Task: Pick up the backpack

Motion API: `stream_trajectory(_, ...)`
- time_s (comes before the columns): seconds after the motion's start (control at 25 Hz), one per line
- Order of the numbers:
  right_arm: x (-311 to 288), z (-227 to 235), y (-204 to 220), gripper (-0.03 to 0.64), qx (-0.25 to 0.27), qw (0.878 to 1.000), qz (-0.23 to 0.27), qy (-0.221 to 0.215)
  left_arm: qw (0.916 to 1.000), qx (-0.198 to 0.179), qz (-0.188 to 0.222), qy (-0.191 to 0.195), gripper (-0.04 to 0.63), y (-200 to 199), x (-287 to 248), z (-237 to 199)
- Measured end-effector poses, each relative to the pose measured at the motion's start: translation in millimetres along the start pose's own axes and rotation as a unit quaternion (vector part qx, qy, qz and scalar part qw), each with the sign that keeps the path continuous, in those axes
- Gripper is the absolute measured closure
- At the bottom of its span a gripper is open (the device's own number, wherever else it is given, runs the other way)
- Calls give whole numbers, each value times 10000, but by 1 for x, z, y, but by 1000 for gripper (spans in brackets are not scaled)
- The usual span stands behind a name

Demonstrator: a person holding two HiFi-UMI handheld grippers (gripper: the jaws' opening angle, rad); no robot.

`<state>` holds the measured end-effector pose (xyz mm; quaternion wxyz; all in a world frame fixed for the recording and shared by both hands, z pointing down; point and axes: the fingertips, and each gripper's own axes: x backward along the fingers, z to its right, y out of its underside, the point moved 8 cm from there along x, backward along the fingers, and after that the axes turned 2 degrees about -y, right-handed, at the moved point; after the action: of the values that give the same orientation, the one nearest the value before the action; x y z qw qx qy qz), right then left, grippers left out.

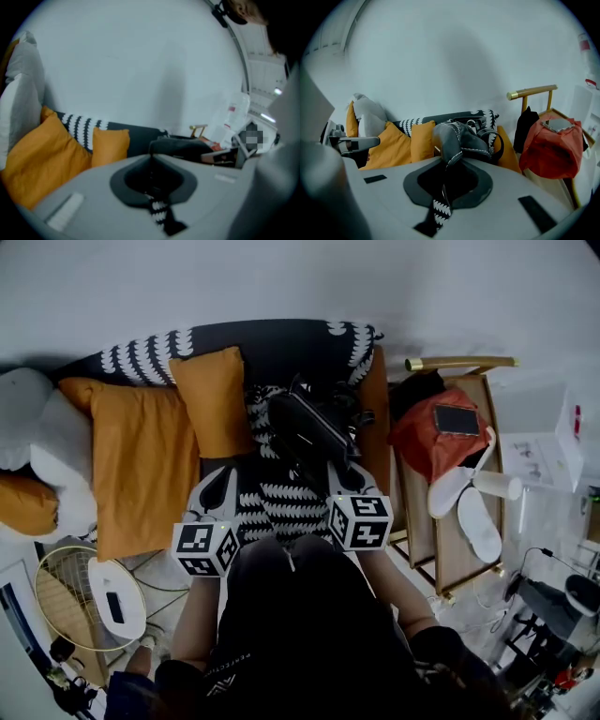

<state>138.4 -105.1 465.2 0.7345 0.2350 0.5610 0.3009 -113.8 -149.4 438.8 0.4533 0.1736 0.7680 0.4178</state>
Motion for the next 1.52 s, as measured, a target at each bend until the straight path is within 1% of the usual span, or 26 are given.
stream_trajectory(0.24, 17, -8, -16, 598, 236, 9994, -72, -244, 9998, 129, 161, -33, 572, -6, 13, 1)
stream_trajectory(0.48, 31, -28, -28, 598, 497, 9978, 12, -430, 9992, 215, 305, -113, 574, -12, 27, -6)
stream_trajectory(0.76, 42, -40, -38, 598, 598, 9962, 92, -623, 9972, 268, 673, -166, 574, -26, 43, -9)
stream_trajectory(0.88, 46, -45, -43, 598, 674, 9951, 129, -708, 9963, 298, 770, -232, 574, -28, 51, -10)
stream_trajectory(1.2, 54, -58, -50, 600, 940, 9913, 186, -903, 9926, 517, 1006, -445, 574, -25, 75, -15)
stream_trajectory(1.52, 53, -59, -61, 600, 1051, 9883, 222, -1085, 9897, 626, 1103, -669, 575, -26, 85, -14)
